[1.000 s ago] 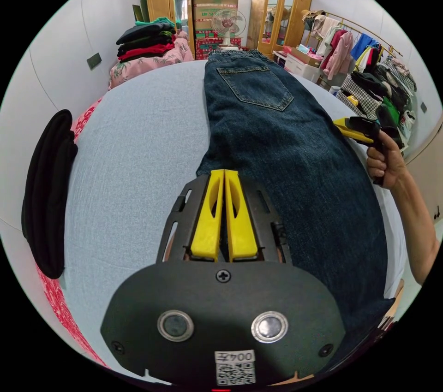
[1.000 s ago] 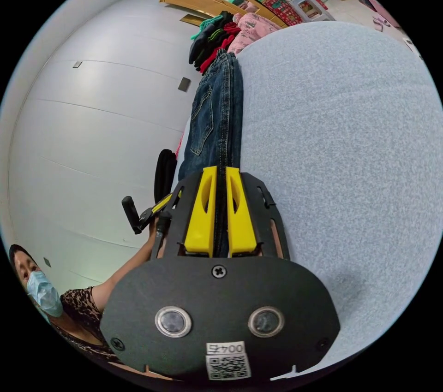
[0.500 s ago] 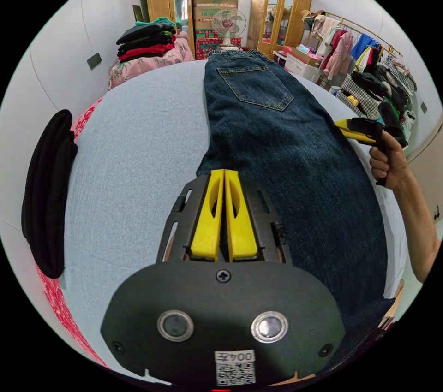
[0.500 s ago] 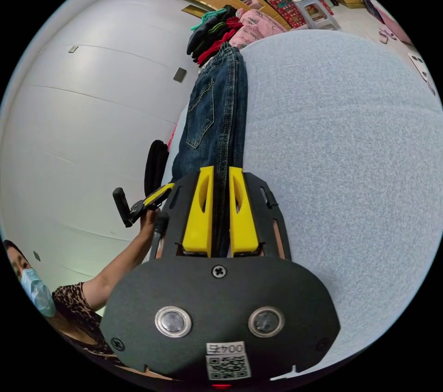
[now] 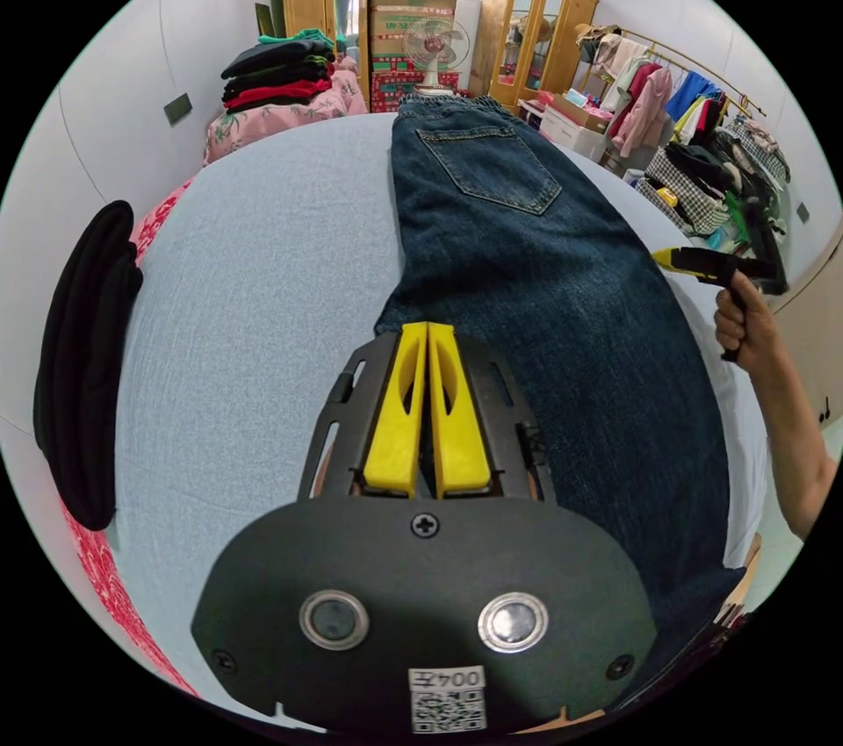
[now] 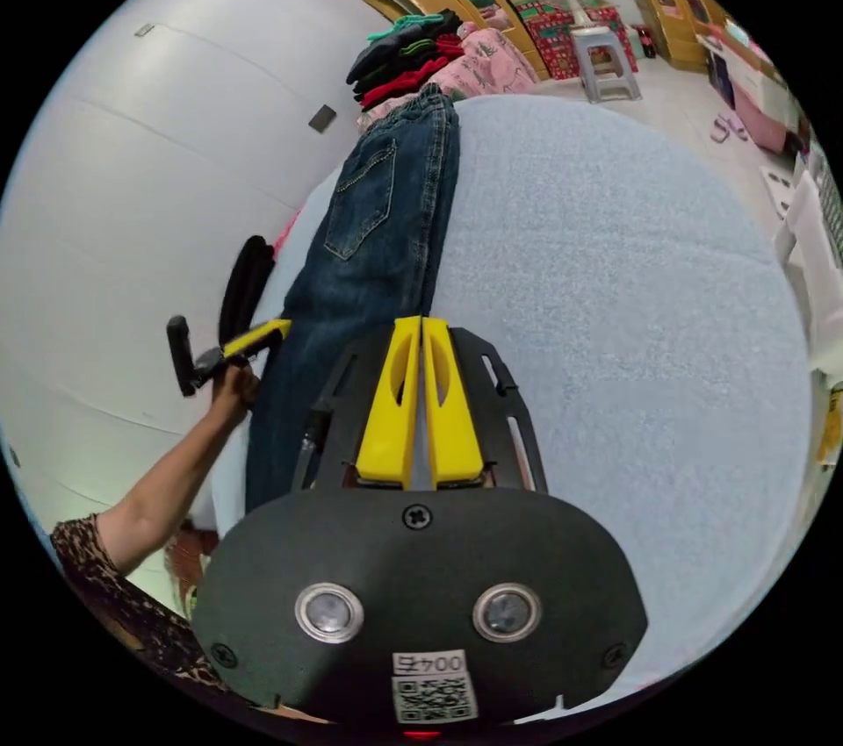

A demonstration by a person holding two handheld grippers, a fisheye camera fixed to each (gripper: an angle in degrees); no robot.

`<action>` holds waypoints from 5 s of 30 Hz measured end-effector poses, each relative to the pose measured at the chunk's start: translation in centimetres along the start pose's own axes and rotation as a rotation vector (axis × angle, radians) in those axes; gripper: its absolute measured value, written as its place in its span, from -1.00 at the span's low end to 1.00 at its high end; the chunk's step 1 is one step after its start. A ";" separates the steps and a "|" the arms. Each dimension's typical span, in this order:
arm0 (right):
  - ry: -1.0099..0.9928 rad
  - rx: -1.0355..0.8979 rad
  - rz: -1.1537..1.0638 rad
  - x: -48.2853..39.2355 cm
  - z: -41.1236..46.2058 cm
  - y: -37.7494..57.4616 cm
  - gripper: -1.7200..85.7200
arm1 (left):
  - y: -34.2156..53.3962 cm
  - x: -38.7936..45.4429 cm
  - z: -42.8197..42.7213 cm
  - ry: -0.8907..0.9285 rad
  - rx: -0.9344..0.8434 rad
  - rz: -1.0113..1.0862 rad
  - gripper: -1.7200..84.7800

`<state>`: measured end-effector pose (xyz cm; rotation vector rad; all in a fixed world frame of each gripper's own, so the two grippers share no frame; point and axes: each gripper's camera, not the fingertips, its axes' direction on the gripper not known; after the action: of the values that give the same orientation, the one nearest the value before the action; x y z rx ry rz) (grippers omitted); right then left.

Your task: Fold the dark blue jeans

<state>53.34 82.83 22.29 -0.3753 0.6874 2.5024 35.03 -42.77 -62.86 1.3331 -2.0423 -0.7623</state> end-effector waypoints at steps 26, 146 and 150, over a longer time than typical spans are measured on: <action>0.394 -0.499 -0.145 1.1 9.4 36.0 -0.97 | 22.0 2.7 -35.5 0.356 -0.106 -0.060 -0.89; -0.130 -0.269 0.207 1.5 22.1 71.8 -0.84 | 49.5 -2.0 -68.4 0.889 -0.281 -0.360 -0.89; -0.051 -0.349 0.242 -0.6 23.2 72.5 -0.83 | 50.3 -0.6 -64.8 0.809 -0.338 -0.344 -0.88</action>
<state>11.47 41.46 70.62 -0.3674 0.2857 2.8578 52.28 -34.81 16.92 1.4807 -1.0242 -0.5404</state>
